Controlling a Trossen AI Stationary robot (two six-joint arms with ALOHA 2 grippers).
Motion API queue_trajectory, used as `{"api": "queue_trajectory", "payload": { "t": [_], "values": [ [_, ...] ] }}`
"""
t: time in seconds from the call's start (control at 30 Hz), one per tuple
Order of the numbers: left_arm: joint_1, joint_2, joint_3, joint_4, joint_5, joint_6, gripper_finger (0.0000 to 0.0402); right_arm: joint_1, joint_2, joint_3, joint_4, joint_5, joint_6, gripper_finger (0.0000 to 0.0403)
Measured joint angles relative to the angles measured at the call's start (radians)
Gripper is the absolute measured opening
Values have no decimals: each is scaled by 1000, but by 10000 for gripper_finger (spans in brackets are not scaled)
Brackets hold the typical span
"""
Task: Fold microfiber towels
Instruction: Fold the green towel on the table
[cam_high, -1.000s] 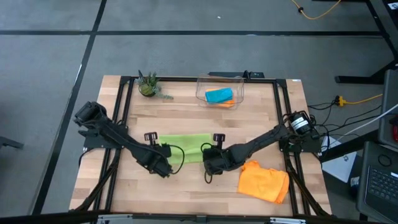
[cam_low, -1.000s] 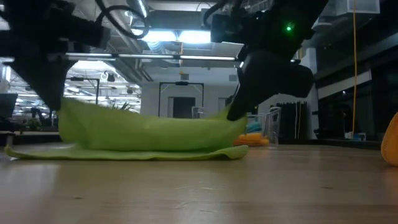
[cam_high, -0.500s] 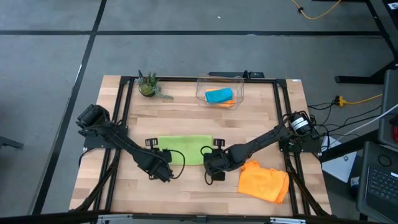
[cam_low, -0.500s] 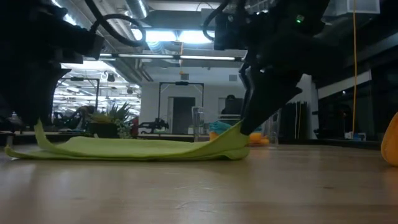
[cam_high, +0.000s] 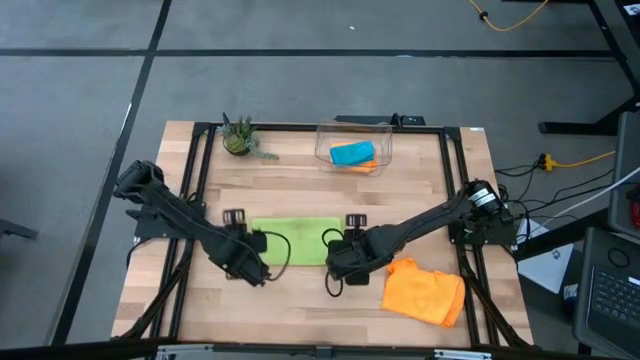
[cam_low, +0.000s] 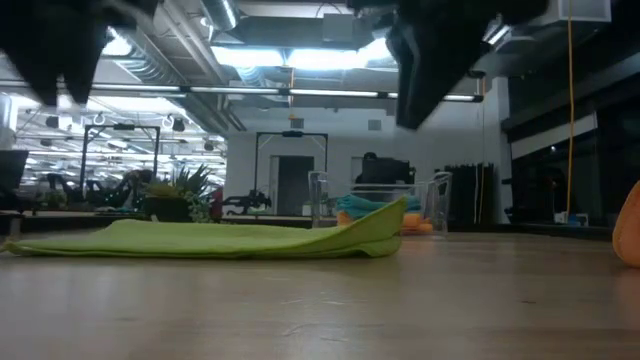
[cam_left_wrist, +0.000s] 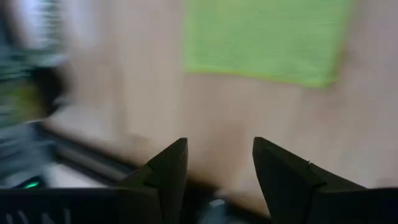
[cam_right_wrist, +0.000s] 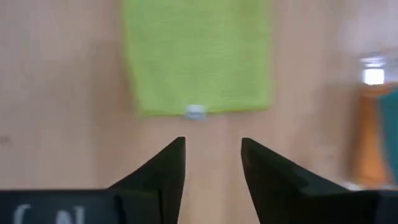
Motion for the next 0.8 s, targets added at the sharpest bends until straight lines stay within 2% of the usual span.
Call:
{"api": "queue_trajectory", "payload": {
  "t": [0.1, 0.23, 0.3, 0.4, 0.53, 0.6, 0.63, 0.7, 0.8],
  "values": [
    [21, -46, 50, -64, -91, 5, 174, -1, 0, 53, -61, 132, 3, 150],
    [61, -152, 31, 19, -170, 70, 174, -31, -2, 57, -51, 262, 79, 142],
    [86, -202, -8, 43, -199, 95, 174, -72, -2, 28, -38, 260, 132, 139],
    [139, -295, -85, 90, -212, 124, 174, -145, -2, -41, 75, 191, 146, 137],
    [208, -414, -209, 226, -169, 140, 173, -220, -2, -145, 400, -15, 74, 137],
    [218, -462, -269, 331, -123, 133, 173, -237, -2, -204, 583, -107, 101, 137],
    [215, -479, -298, 389, -99, 134, 173, -238, -2, -236, 678, -120, 136, 137],
    [202, -499, -352, 506, -72, 135, 173, -225, -2, -307, 886, -86, 211, 137],
    [182, -501, -415, 613, -74, 136, 173, -166, 20, -419, 1273, 91, 263, 137]
  ]
}}
